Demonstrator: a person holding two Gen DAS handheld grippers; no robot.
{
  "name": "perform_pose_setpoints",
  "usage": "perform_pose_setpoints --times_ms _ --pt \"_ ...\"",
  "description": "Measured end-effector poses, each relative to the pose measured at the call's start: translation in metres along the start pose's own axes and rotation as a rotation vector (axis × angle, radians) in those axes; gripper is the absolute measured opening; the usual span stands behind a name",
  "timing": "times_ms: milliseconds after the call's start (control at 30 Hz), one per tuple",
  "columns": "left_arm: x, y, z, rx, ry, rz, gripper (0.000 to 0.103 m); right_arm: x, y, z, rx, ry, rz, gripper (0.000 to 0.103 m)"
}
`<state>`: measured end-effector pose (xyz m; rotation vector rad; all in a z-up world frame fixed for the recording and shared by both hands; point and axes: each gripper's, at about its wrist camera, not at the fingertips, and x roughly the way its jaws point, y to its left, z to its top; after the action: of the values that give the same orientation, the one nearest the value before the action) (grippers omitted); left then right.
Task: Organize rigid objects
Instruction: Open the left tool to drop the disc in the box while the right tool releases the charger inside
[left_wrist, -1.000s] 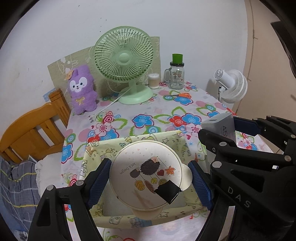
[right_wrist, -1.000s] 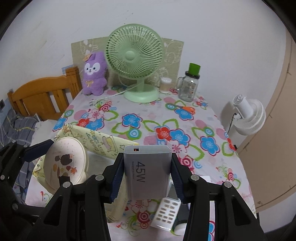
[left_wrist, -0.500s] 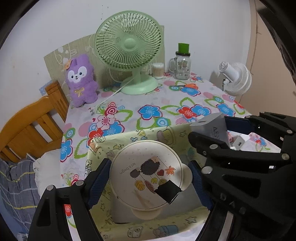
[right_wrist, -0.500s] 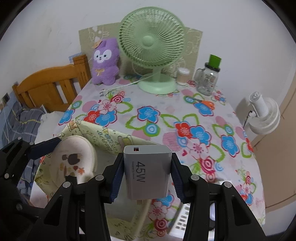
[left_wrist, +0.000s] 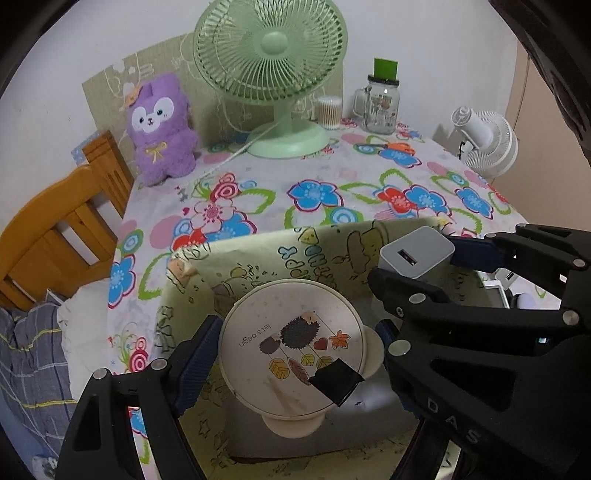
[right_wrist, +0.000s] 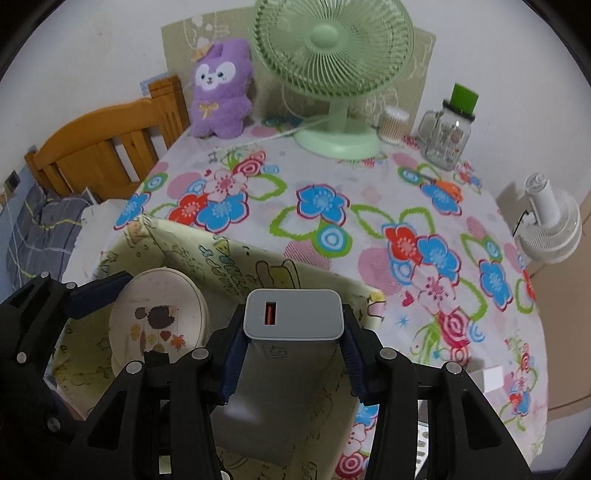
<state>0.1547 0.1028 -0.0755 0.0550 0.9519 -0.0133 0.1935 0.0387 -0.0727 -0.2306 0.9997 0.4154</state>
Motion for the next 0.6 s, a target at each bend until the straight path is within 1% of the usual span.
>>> perform_pose_setpoints --times_ms 100,233,333,367,400,433,467,500,533,600 --pt "0.006 0.001 0.0 -0.009 0.013 -0.008 0.085 0.006 0.001 0.0 -0.004 0.007 -0.006 0.05" --pt "0.009 0.003 0.001 -0.025 0.04 -0.018 0.086 0.012 0.0 0.001 0.016 0.025 0.009 0.05" --pt "0.01 0.004 0.0 -0.039 0.054 -0.022 0.086 0.012 0.002 0.001 0.004 0.02 0.0 0.051" --pt "0.009 0.004 0.001 -0.04 0.05 -0.019 0.09 0.011 0.002 0.001 -0.001 0.019 -0.005 0.053" --pt "0.008 0.005 0.001 -0.045 0.044 -0.015 0.092 0.01 0.002 0.002 -0.004 0.013 -0.013 0.054" --pt "0.007 0.004 0.001 -0.043 0.039 -0.012 0.093 0.008 0.003 0.002 -0.014 0.003 -0.017 0.058" --pt "0.006 0.003 0.0 -0.041 0.036 -0.009 0.094 0.005 0.003 0.002 -0.021 -0.004 -0.033 0.066" --pt "0.005 0.003 0.0 -0.04 0.035 -0.007 0.095 0.003 0.004 0.003 -0.028 -0.014 -0.054 0.067" --pt "0.005 0.002 0.0 -0.038 0.034 -0.005 0.096 0.0 0.004 0.002 -0.038 -0.026 -0.041 0.07" --pt "0.003 0.001 -0.001 -0.035 0.03 0.001 0.097 -0.003 0.003 0.001 -0.04 -0.035 -0.041 0.071"
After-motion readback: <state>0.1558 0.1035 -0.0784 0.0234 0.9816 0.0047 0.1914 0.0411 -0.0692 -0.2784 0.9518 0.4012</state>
